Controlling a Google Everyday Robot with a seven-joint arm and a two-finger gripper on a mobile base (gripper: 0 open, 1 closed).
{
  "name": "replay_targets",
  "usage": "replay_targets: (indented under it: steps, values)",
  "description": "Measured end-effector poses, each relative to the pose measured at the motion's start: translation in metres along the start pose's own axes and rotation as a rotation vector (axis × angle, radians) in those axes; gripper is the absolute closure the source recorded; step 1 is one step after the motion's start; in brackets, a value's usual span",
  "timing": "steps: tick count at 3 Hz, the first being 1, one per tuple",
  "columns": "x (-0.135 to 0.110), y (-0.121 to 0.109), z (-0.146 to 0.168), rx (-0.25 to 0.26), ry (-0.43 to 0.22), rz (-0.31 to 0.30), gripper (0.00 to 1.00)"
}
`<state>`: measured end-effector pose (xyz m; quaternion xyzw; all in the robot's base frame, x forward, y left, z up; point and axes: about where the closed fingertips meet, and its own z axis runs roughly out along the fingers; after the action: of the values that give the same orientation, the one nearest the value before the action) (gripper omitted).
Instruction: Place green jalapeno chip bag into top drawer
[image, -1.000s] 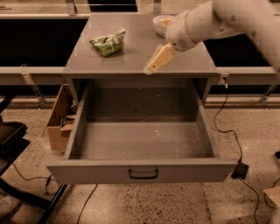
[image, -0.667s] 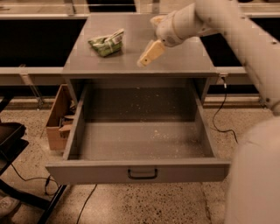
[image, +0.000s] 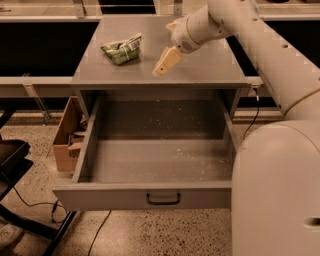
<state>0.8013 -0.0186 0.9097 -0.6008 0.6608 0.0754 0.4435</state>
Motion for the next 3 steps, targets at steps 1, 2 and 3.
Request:
replay_targets:
  steps: [1,2,3]
  values:
    - [0.0,0.0,0.0,0.0,0.0,0.0,0.0]
    - [-0.011,-0.019,0.023,0.054,-0.065,0.003,0.0]
    - [-0.017,-0.036,0.036,0.104,-0.115,0.033,0.0]
